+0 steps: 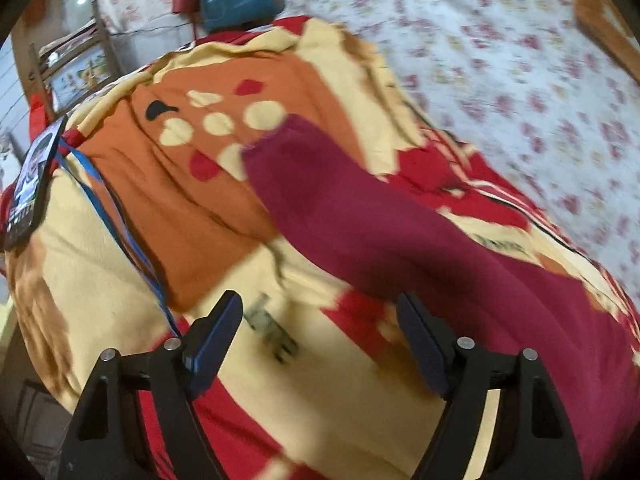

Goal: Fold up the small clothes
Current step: 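Grasp the sweater sleeve cuff with the left gripper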

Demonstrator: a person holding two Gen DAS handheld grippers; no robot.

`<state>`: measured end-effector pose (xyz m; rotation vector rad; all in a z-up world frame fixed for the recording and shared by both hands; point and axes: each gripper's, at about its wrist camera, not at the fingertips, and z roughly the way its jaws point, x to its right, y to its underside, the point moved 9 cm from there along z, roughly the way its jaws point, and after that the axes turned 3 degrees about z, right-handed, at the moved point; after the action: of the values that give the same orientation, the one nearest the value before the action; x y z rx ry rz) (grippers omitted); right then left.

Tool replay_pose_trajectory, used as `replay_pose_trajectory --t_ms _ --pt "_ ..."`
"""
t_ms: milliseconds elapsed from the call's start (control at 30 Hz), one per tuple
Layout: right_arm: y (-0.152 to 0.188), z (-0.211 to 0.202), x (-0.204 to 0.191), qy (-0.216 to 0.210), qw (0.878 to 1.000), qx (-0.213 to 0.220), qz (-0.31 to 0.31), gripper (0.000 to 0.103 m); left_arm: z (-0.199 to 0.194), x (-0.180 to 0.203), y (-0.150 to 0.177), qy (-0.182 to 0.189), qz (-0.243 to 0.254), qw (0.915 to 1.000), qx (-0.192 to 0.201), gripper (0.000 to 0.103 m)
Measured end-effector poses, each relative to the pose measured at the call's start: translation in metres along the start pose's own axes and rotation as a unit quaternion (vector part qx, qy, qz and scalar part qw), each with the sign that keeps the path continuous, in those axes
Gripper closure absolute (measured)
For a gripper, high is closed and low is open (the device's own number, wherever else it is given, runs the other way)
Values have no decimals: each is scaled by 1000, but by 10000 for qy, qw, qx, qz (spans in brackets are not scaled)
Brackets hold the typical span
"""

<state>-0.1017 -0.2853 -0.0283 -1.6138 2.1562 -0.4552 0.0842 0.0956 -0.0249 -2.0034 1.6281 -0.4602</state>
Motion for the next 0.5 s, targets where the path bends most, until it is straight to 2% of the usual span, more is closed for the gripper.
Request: replay_pose_trajectory --t_ms 267,333,400,500 --pt "6 11 3 7 9998 -191 -10 2 46 -35 -39 -572 -292 9979 29 36" --pt "6 10 3 10 9998 -183 -35 2 52 -39 -49 -653 -331 9972 146 37" --pt "6 10 2 -5 9998 -202 -54 2 52 -38 -61 -785 -241 9958 399 38" --pt "7 10 1 -9 9997 -216 -98 2 62 -35 -71 -981 -51 9943 421 40"
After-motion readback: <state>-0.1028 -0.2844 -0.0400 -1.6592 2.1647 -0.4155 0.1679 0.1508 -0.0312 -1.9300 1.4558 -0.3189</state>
